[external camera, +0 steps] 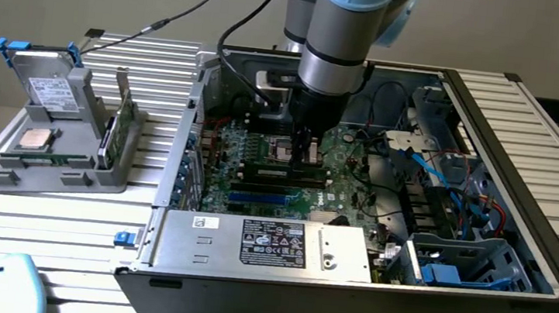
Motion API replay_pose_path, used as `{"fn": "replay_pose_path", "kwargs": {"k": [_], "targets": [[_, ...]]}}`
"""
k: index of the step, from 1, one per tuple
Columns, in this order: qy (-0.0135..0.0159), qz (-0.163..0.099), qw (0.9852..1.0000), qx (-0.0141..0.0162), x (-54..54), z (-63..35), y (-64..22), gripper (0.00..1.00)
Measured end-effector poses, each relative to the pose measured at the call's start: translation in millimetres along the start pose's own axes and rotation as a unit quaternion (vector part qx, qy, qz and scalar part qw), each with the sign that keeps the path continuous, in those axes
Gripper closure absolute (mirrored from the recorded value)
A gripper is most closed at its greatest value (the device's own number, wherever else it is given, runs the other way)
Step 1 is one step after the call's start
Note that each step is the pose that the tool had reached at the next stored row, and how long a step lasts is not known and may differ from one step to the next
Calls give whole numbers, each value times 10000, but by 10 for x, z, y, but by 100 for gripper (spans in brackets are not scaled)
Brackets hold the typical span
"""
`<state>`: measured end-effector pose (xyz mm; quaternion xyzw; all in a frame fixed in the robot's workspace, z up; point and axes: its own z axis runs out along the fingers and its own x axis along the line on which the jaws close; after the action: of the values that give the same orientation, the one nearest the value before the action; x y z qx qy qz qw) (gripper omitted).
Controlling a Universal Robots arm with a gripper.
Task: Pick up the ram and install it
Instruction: 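Insert the ram into the slot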
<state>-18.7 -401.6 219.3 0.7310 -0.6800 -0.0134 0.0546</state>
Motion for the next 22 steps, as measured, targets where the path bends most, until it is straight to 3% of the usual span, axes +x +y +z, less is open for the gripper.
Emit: {"fn": "replay_pose_path", "kwargs": {"k": [22], "targets": [[-3, 35, 10000, -2, 5, 12, 16, 86]]}}
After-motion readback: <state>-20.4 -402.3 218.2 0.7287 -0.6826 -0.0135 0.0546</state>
